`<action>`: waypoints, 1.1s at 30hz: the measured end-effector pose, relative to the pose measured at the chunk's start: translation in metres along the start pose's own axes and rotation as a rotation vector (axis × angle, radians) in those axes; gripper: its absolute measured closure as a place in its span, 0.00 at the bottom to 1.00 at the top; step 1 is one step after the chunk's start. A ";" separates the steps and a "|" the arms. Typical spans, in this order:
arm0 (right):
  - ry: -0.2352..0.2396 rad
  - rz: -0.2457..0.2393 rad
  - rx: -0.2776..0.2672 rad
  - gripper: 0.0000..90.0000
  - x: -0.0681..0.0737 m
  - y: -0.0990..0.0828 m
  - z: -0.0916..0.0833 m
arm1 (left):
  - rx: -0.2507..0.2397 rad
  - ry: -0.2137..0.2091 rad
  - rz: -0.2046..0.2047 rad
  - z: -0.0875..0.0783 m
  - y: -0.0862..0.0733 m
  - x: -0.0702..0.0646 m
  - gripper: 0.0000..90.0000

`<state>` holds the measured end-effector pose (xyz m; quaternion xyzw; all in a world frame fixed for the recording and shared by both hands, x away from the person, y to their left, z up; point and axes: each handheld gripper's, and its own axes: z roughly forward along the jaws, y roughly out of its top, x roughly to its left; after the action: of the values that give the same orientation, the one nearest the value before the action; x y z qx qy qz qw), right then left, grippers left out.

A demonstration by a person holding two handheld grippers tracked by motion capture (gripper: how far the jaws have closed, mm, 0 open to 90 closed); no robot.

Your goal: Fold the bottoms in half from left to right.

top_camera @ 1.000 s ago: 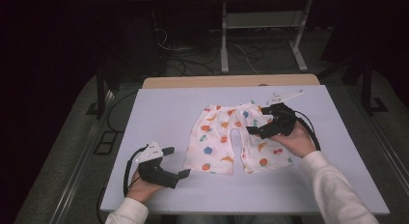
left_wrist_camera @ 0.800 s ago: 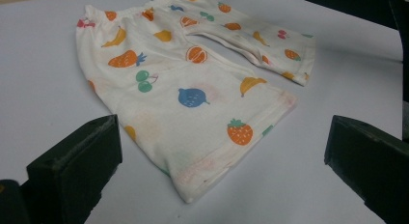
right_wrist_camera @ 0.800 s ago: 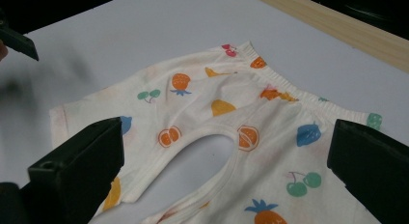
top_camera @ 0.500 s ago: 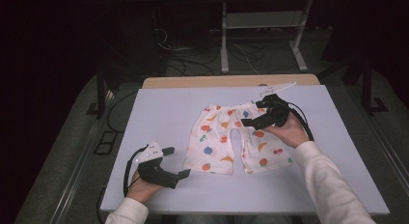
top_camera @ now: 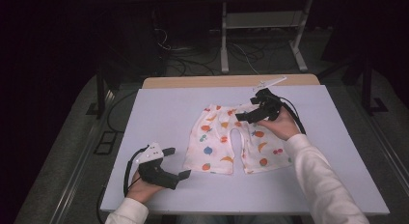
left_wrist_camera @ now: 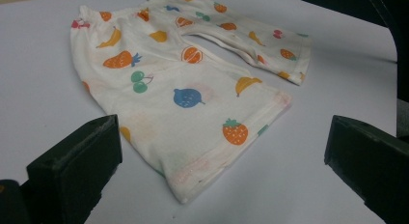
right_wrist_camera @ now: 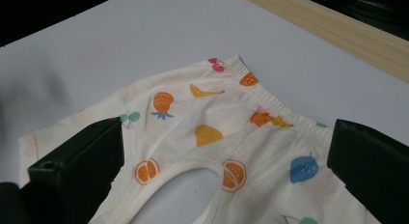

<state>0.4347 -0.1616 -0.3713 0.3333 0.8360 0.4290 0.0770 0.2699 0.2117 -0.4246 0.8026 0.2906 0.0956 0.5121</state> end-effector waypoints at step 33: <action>0.019 -0.001 0.029 0.00 -0.002 0.043 0.065 | -0.001 -0.005 -0.014 0.001 -0.002 0.003 0.00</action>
<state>0.4845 -0.1019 -0.3792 0.3301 0.8429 0.4199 0.0645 0.2717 0.2131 -0.4266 0.8003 0.2951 0.0903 0.5140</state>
